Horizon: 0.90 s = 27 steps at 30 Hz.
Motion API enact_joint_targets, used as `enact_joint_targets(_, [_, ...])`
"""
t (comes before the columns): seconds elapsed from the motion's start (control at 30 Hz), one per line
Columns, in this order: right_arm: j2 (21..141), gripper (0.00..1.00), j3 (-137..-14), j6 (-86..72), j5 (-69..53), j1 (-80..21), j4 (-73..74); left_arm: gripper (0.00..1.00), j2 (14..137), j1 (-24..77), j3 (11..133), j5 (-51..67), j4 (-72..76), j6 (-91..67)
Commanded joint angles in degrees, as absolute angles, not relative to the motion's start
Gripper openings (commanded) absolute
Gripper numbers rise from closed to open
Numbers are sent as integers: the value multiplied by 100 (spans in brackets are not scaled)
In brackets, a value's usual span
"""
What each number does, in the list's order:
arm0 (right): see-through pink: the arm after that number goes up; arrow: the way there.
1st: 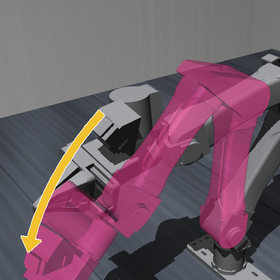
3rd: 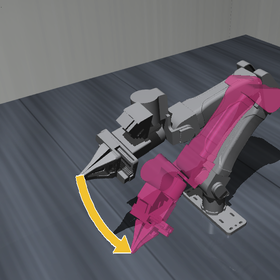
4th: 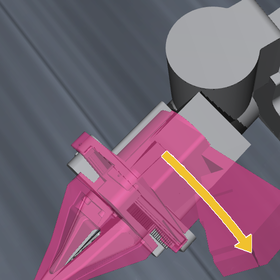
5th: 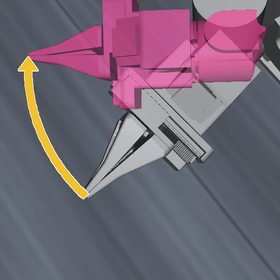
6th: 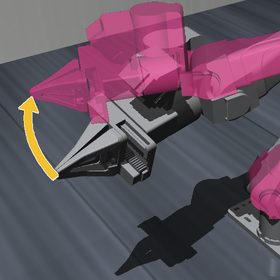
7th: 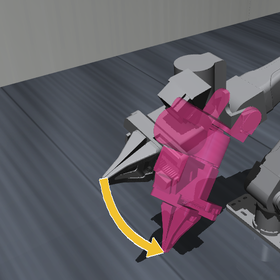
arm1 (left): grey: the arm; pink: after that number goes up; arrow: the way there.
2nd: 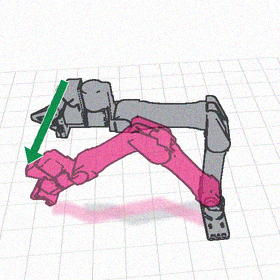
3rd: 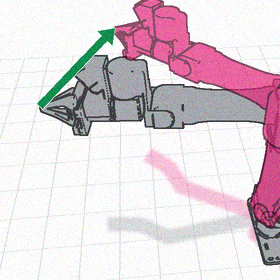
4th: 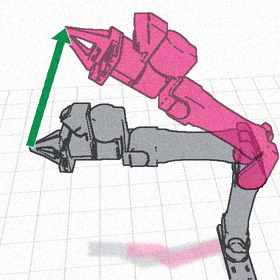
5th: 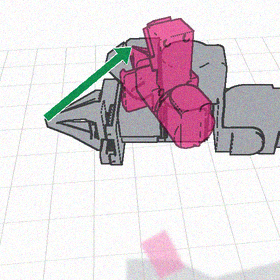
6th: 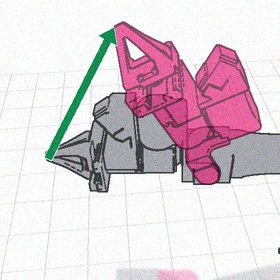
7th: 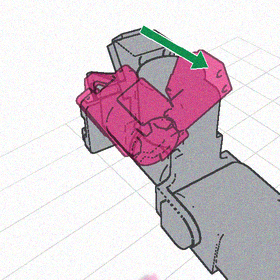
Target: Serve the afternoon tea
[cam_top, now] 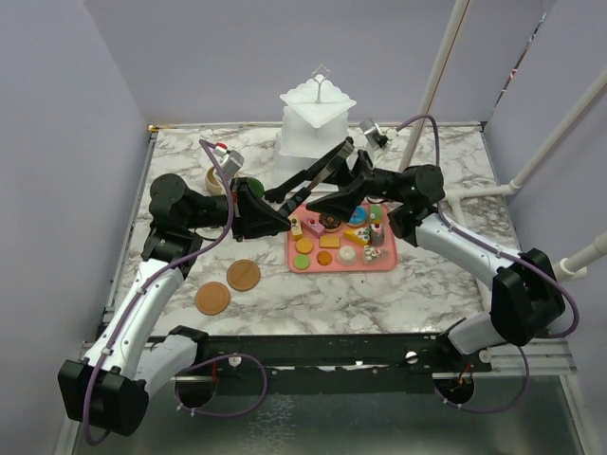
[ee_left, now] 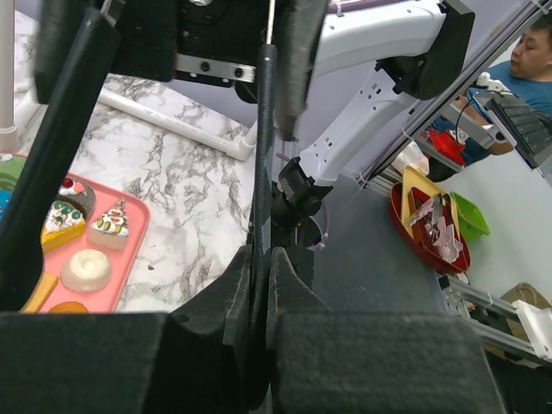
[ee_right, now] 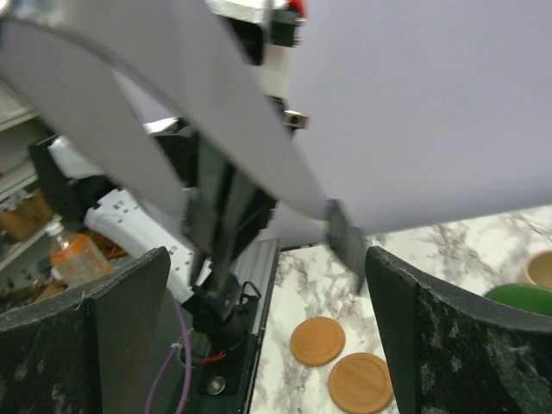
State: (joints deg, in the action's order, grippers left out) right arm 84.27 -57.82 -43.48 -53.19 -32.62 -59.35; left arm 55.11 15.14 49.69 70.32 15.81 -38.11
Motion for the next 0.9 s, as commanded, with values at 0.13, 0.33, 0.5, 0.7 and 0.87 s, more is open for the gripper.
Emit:
enact_joint_targets(0.13, [8367, 100, -5730, -4945, -5989, -3406, -7116, 0, 5655, 1643, 5192, 6968, 1660, -3561])
enact_joint_targets(0.33, [8227, 100, -5912, -4194, -5776, -3617, -6175, 0, 5692, 1809, 5255, 6909, 1664, -3453])
enact_joint_targets(0.5, [8210, 100, -5926, -4157, -5529, -3711, -5940, 0, 5683, 1855, 5232, 6946, 1666, -3310])
enact_joint_targets(0.7, [8300, 96, -6049, -4548, -5557, -3710, -5656, 0, 5667, 1858, 5291, 7025, 1602, -2962])
enact_joint_targets(0.87, [8350, 91, -6193, -4856, -5796, -3709, -5697, 0, 5643, 1856, 5517, 7021, 998, -2247])
